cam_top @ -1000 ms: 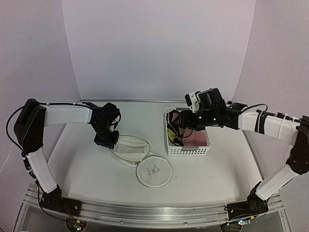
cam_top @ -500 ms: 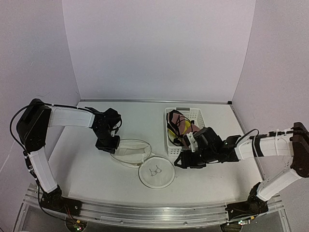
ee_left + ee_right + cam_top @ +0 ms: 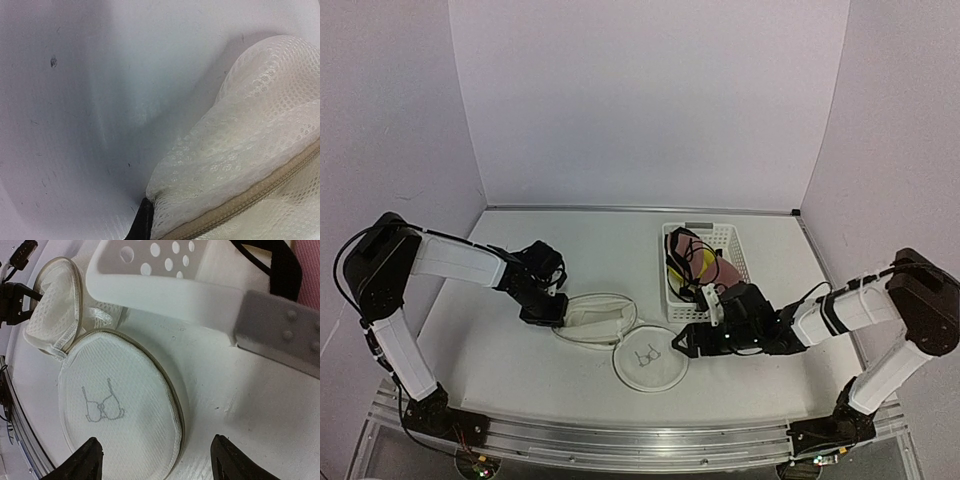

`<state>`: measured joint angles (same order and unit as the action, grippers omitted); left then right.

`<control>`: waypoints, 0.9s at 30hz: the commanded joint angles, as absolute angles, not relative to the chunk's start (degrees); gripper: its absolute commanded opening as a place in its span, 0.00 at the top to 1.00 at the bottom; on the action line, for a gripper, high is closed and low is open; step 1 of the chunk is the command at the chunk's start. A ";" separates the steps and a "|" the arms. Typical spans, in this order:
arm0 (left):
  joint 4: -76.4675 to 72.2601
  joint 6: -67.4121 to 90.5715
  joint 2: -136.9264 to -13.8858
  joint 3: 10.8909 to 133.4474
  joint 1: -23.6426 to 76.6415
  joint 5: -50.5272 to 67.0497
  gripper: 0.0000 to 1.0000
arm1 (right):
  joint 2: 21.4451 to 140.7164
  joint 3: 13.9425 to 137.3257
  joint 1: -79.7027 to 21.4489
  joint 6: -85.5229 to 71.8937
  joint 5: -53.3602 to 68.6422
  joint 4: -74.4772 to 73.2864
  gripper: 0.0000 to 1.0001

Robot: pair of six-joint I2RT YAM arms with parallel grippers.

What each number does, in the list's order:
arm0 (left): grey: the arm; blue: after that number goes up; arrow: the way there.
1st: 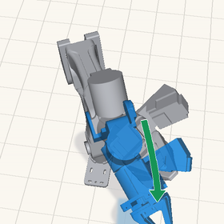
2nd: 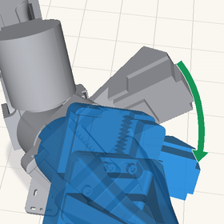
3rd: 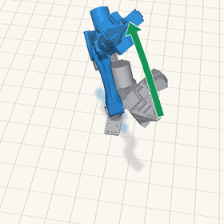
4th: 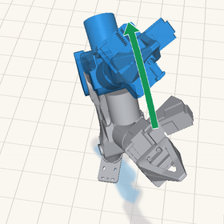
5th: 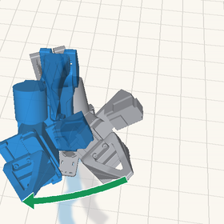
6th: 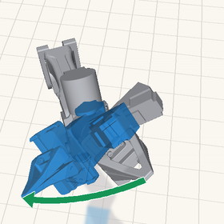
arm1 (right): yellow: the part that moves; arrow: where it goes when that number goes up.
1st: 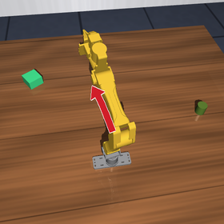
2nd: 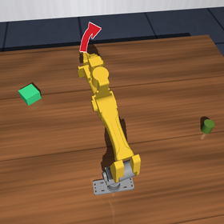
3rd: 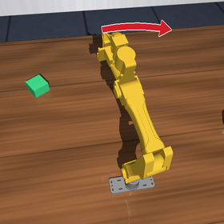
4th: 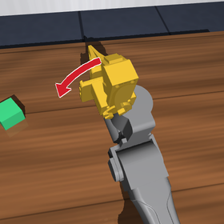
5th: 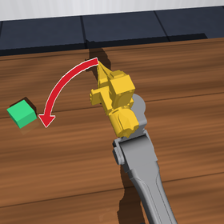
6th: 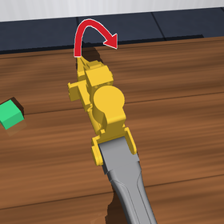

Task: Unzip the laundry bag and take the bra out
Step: Pick up the laundry bag from the center of the board.

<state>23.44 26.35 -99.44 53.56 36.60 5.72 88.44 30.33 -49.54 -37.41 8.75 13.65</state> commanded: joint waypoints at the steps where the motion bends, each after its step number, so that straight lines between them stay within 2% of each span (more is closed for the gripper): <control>1: 19.63 24.58 -99.12 50.48 36.89 6.60 1.00 | 92.09 30.47 -49.82 -36.51 8.17 23.96 0.24; 11: 16.08 23.86 -99.17 46.80 36.89 6.59 1.00 | 97.47 27.43 -49.77 -38.99 12.44 31.85 0.25; 17: 15.36 24.21 -99.47 46.38 36.87 6.59 1.00 | 97.49 25.74 -49.79 -39.30 17.22 33.81 0.31; 22: 15.21 24.60 -99.40 46.46 36.89 6.50 1.00 | 96.51 25.37 -49.81 -40.17 20.17 35.35 0.44; 27: 15.14 24.70 -98.96 46.49 36.91 6.50 1.00 | 95.94 26.12 -49.81 -41.70 22.49 36.03 0.66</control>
<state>12.34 24.93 -98.10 48.49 36.60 6.55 96.68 25.69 -49.54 -39.86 19.20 33.50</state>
